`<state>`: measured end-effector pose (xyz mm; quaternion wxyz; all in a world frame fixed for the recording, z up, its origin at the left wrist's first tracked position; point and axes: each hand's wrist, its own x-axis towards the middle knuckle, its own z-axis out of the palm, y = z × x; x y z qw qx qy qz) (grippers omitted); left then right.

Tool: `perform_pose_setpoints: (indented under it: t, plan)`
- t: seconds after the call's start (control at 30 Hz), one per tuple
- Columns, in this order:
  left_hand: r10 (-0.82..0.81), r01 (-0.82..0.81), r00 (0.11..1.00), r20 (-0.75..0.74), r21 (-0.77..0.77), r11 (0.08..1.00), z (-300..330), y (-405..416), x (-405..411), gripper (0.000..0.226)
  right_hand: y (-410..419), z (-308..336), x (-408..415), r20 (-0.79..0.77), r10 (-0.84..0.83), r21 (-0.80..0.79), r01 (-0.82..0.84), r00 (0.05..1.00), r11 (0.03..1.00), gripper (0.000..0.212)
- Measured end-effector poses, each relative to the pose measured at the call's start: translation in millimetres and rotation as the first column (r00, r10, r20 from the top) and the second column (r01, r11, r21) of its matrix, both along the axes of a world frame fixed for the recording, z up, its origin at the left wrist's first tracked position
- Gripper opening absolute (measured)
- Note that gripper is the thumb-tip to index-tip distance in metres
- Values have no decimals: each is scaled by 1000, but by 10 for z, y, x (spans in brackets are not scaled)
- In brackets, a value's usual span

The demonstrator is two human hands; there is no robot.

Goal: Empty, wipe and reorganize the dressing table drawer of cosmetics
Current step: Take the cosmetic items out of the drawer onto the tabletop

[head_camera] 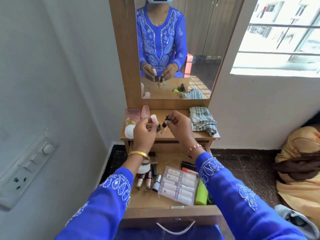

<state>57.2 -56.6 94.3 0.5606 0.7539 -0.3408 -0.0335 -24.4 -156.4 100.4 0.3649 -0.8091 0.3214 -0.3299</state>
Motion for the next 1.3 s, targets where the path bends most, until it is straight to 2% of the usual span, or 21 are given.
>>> perform_pose_setpoints:
  t: [0.2, 0.3, 0.4, 0.57, 0.77, 0.93, 1.17, 1.3]
  plan:
    - [3, -13, 997, 77, 131, 991, 155, -472, 527, 27, -366, 260, 382, -73, 22, -2, -22, 997, 1000, 14]
    - [6, -29, 995, 101, 225, 974, 213, -626, 691, 25, -497, 307, 563, -148, 31, -2, -32, 989, 999, 28]
    - [-2, -40, 991, 137, 306, 951, 237, -763, 821, 23, -602, 301, 707, -185, 61, -24, -66, 981, 998, 13]
    - [12, -70, 988, 153, 380, 922, 211, -955, 970, 21, -762, 230, 909, -230, 45, -42, -56, 972, 998, 23]
    - [-10, -37, 993, 121, 385, 922, 149, -1128, 1033, 16, -852, 177, 1029, -238, 51, -39, -62, 970, 997, 25]
    - [0, -55, 989, 145, 375, 925, 75, -1154, 1056, 21, -853, 170, 1051, -243, 50, -21, -57, 969, 998, 27]
    - [19, -55, 993, 114, 320, 946, 88, -1108, 1025, 29, -805, 191, 986, -259, 85, 23, -82, 962, 996, 33]
    - [54, -71, 995, 78, 239, 968, 141, -1038, 932, 35, -763, 152, 903, -222, 25, -34, -34, 975, 999, 33]
